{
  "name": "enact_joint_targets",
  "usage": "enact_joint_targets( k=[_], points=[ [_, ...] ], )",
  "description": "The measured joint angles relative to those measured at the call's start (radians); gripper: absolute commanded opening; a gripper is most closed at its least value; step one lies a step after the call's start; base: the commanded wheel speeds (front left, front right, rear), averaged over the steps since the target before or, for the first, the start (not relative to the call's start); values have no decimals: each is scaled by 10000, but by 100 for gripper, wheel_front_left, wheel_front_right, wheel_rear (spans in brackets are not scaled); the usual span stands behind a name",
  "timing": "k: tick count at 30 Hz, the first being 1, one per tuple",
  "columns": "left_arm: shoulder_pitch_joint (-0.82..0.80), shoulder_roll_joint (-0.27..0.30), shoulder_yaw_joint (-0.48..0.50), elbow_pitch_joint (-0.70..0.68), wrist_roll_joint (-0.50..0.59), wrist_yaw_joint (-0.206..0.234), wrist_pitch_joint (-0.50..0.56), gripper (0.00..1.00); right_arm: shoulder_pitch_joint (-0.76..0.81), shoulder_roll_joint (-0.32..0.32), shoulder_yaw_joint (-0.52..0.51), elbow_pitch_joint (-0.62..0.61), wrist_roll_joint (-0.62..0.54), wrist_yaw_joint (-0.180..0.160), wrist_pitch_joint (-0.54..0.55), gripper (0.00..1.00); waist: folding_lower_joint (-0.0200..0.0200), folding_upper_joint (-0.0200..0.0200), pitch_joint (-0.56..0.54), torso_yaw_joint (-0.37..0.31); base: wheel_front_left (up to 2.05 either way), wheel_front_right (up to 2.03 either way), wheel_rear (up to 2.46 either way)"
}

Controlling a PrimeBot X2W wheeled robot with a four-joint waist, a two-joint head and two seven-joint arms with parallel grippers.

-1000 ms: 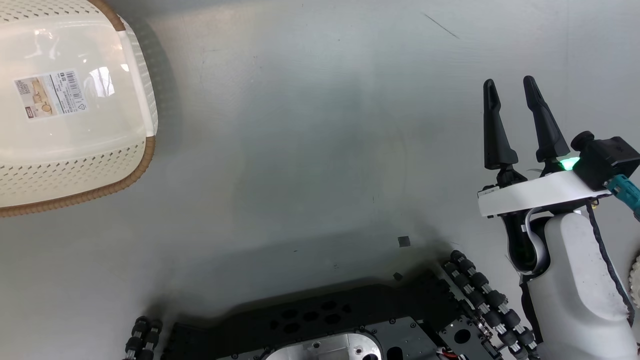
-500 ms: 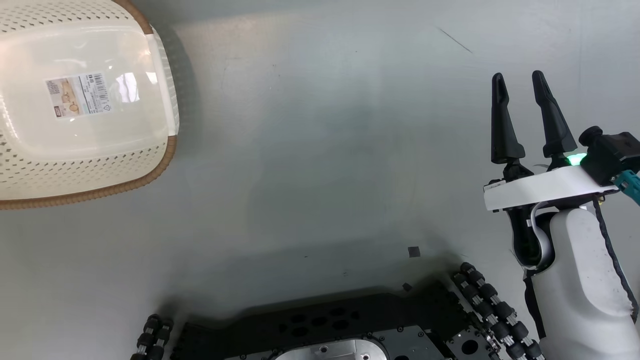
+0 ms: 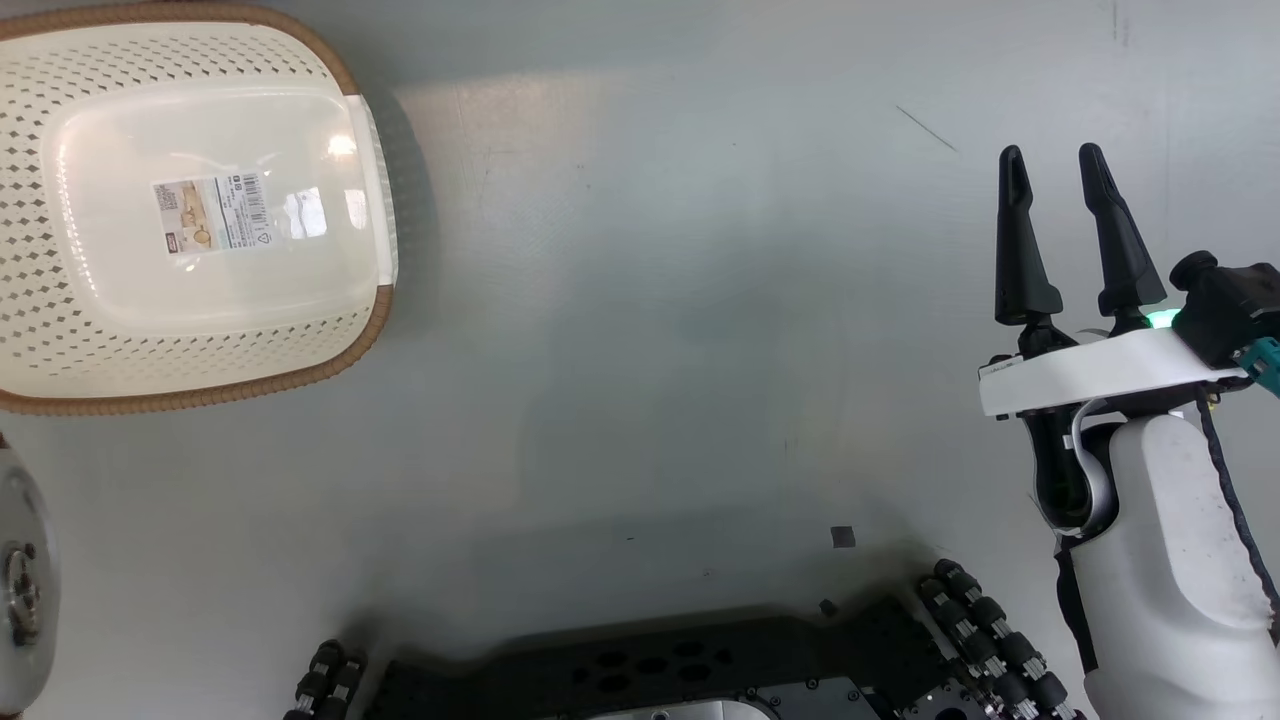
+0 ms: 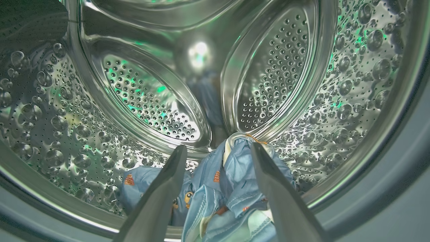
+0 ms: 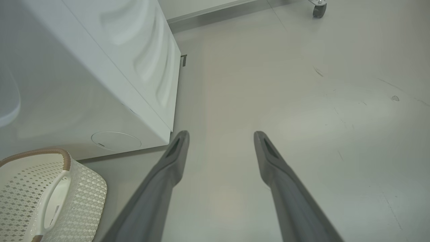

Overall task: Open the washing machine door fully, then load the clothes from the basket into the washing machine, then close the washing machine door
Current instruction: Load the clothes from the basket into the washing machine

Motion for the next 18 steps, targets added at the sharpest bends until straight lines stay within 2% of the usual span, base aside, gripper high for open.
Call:
enact_joint_targets(
  k=[18],
  points=[
    [1907,-445,527,-633,-230,-86,0,100,-5,-13,-207,249,-176,6,0,100,0,0,-1024,467,0,0,0]
  ],
)
